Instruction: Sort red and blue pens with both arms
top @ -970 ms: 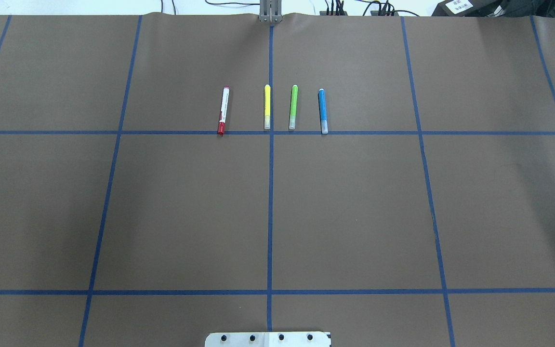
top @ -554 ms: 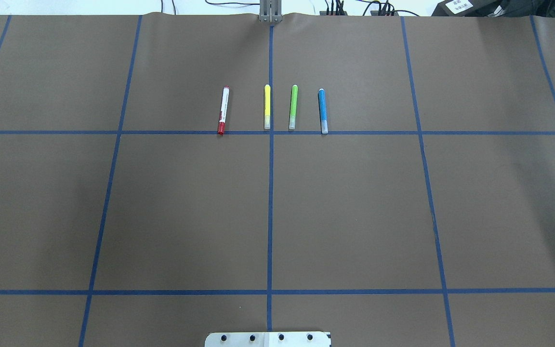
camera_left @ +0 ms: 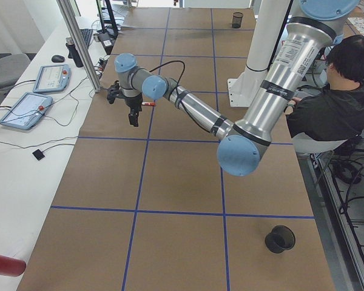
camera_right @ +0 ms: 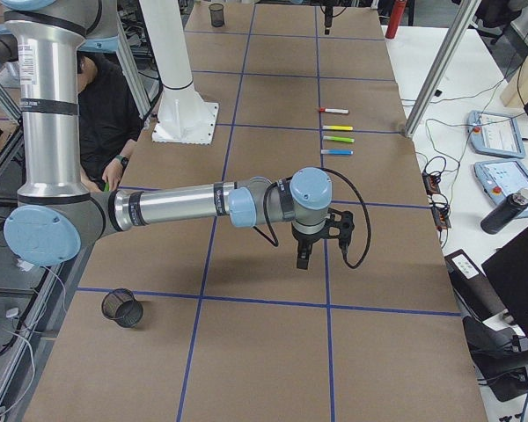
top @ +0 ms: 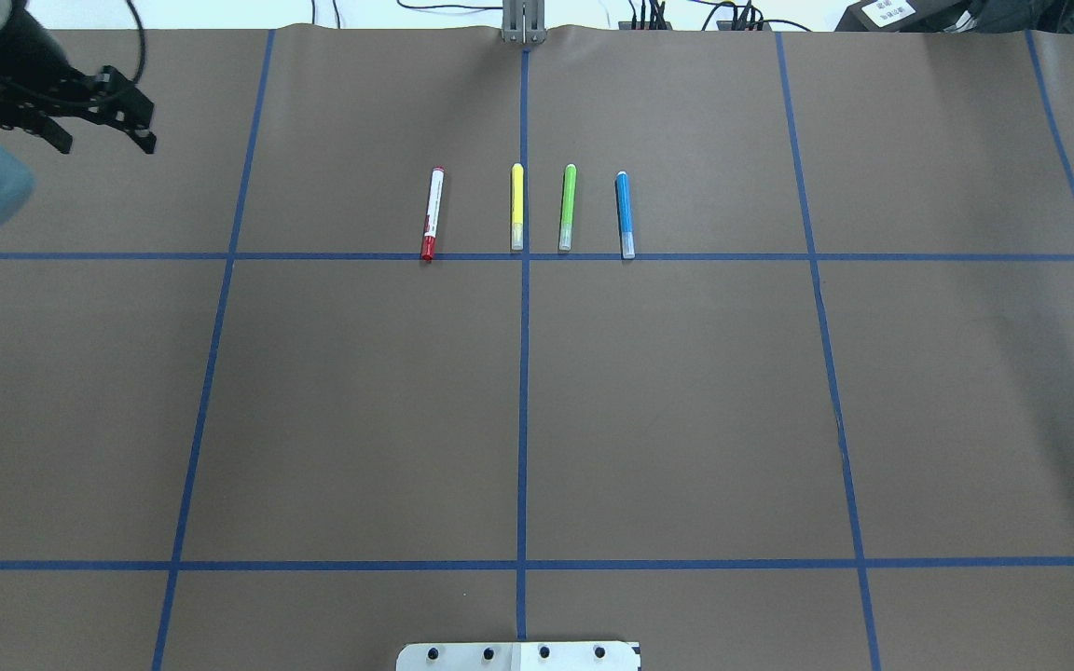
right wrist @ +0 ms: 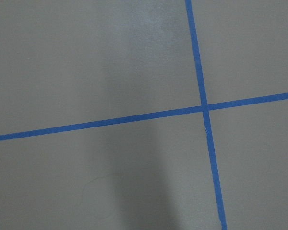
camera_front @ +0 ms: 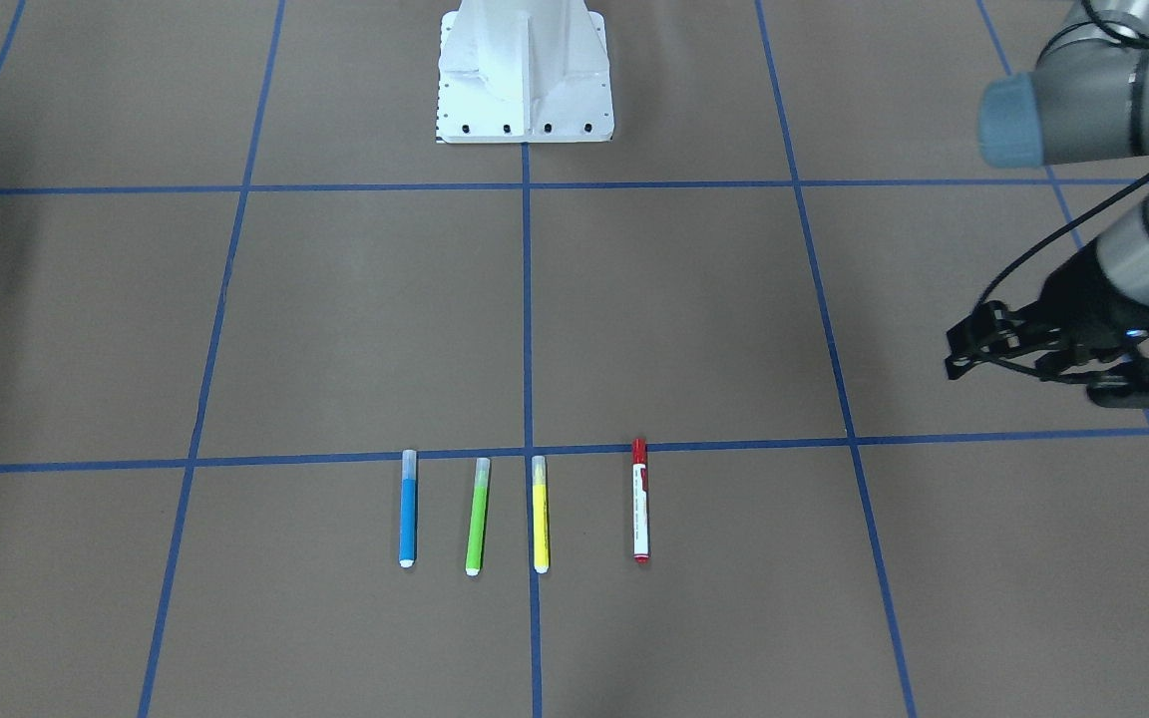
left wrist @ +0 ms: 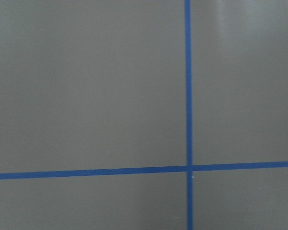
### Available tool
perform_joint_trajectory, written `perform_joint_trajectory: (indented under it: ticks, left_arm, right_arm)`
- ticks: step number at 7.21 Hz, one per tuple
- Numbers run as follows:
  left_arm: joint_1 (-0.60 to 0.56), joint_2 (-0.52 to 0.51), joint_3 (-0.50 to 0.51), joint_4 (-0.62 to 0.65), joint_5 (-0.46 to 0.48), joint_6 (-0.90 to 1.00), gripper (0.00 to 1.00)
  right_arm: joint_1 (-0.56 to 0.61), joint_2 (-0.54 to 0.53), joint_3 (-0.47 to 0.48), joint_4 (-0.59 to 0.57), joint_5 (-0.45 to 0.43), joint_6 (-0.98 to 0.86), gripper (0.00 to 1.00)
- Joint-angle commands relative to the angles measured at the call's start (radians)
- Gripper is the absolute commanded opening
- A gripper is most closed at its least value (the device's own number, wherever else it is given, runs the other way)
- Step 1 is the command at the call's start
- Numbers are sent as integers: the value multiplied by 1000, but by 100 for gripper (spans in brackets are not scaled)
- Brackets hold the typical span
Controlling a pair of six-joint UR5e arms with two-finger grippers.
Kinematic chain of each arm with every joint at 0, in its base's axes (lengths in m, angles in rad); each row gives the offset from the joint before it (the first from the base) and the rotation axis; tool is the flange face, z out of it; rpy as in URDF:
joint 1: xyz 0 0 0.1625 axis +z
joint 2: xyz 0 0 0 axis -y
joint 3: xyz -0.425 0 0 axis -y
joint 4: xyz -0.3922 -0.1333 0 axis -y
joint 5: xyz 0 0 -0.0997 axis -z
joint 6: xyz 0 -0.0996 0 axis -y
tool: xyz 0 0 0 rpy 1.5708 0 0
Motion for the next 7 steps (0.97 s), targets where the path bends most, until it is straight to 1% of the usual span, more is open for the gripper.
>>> perform_joint_trajectory:
  ticks: [1,2,3,4,5,6,7]
  left_arm:
    - [121,-167,154,-10,34,-60,100]
    - [167,-243,232,-46,35,-137,100]
    - [191,-286,300,-115,35,-194,100]
    - [237,-326,393,-217,66,-254,100]
    - [292,-385,499,-305,130,-341,100]
    - [323,-438,573,-330,177,-357,100]
    - [334,-441,587,-332,179,-358,100]
  right_arm:
    - [-56,92,-7,-14,0,3,99]
    - [-115,137,-21,-37,-7,1,99]
    - [-157,183,-28,-74,-15,1,99]
    - [-174,223,-51,-86,-12,1,99]
    - [-186,263,-70,-87,-21,1,99]
    - [-212,289,-76,-90,-59,4,99]
    - [-223,299,-88,-87,-69,53,99]
